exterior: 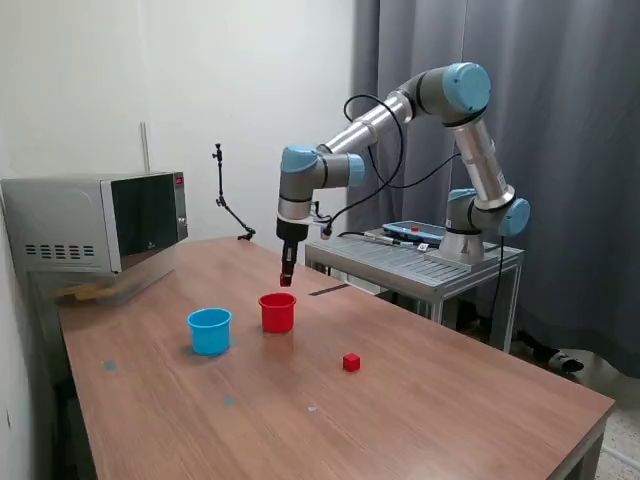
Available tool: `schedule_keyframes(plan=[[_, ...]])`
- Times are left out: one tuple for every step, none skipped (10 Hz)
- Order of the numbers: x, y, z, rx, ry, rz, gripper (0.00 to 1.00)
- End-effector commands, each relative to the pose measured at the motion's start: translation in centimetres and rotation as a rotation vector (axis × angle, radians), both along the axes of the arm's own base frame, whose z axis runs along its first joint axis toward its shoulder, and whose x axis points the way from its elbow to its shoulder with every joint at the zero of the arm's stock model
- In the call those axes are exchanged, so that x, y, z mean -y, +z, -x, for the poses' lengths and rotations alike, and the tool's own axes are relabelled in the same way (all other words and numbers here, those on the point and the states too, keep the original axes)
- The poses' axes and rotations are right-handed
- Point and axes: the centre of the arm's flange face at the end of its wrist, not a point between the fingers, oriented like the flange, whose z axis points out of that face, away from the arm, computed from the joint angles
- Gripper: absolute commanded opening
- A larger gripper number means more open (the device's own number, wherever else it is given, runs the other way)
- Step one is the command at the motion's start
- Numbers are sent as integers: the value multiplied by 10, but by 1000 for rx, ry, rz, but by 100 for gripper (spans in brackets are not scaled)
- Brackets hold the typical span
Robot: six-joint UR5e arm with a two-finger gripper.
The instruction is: Place red objects in the red bin, and blue objects in the blue bin.
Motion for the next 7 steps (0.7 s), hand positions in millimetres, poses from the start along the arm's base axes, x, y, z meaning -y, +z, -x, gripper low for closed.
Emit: schedule_keyframes(plan=[[4,-9,-8,5,-15,12,0],[9,-7,-4,-48,-10,22,0],[12,-7,-1,-86,-13,85,0],[12,-5,2,-100,-13,99,0],[12,-4,3,-109,-12,97,0],[11,-5,2,-111,-14,100,0],[11,-6,2,-110,-14,99,0]])
